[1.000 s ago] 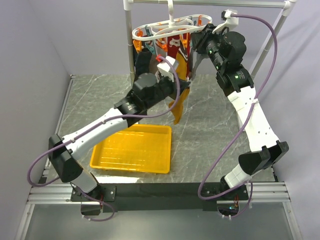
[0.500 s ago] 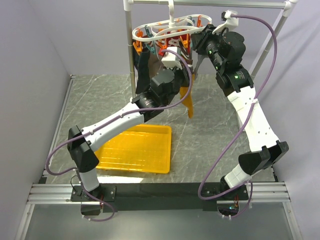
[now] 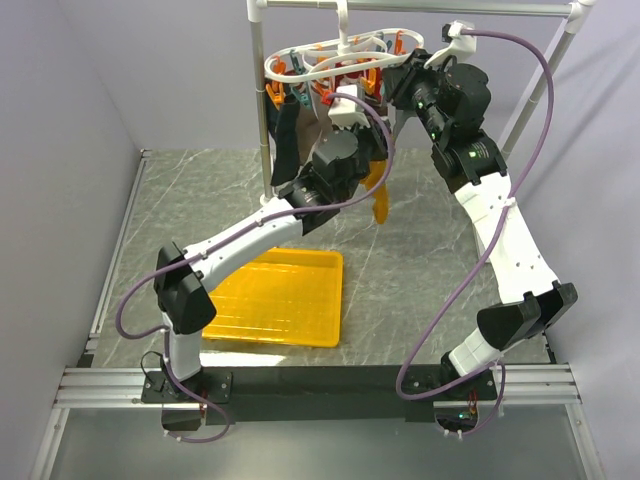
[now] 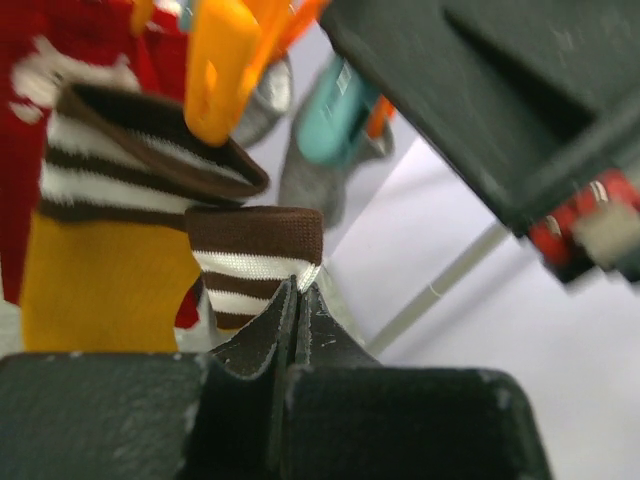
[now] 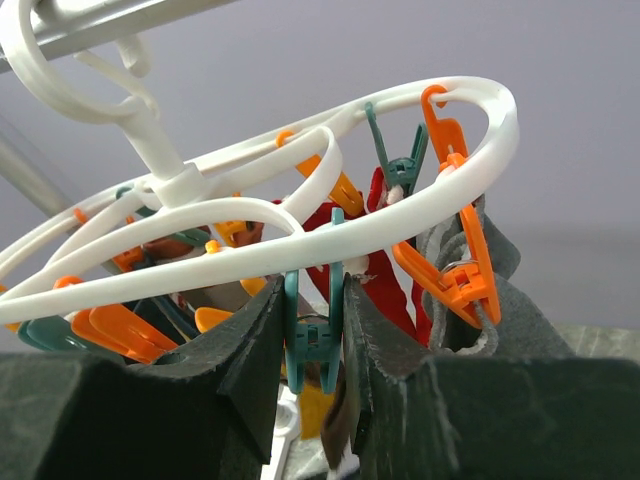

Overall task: Clip the socks to the hanger
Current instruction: Clamp the sock onto the hanger.

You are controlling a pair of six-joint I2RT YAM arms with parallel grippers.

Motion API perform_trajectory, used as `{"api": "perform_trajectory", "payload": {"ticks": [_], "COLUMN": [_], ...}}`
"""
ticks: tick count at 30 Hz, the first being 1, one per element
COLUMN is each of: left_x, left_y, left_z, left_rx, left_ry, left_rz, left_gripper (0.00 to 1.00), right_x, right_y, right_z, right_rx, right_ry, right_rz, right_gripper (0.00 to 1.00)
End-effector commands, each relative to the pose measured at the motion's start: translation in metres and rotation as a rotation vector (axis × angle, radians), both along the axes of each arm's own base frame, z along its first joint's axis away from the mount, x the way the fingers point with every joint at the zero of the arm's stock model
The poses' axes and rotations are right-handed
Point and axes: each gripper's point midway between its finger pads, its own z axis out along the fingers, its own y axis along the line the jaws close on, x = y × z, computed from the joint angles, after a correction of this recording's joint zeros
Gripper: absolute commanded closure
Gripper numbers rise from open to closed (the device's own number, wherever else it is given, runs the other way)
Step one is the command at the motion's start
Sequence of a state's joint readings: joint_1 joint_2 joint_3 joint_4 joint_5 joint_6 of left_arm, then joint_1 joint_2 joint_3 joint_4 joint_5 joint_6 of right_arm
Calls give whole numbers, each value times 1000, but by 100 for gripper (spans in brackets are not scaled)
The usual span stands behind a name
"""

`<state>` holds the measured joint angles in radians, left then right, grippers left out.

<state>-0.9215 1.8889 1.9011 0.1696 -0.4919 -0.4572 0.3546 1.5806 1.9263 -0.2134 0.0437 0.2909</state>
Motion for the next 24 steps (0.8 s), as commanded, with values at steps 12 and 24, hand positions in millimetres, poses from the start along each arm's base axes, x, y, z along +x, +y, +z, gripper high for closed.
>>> {"api": "perform_trajectory", "payload": {"ticks": [12, 24], "left_x": [11, 7], "left_y": [11, -2], "left_z": [53, 43], "left_rx": [-77, -47], "left_ry": [-115, -113], "left_rz": [-6, -67], "left_gripper": [99, 99], "right_x": [-12, -11], "right_y": [-11, -11], "right_z": [20, 24], "right_rx": [-10, -6], "right_ry": [-64, -72], "right_rz": [-35, -38], "right_gripper": [100, 100]}}
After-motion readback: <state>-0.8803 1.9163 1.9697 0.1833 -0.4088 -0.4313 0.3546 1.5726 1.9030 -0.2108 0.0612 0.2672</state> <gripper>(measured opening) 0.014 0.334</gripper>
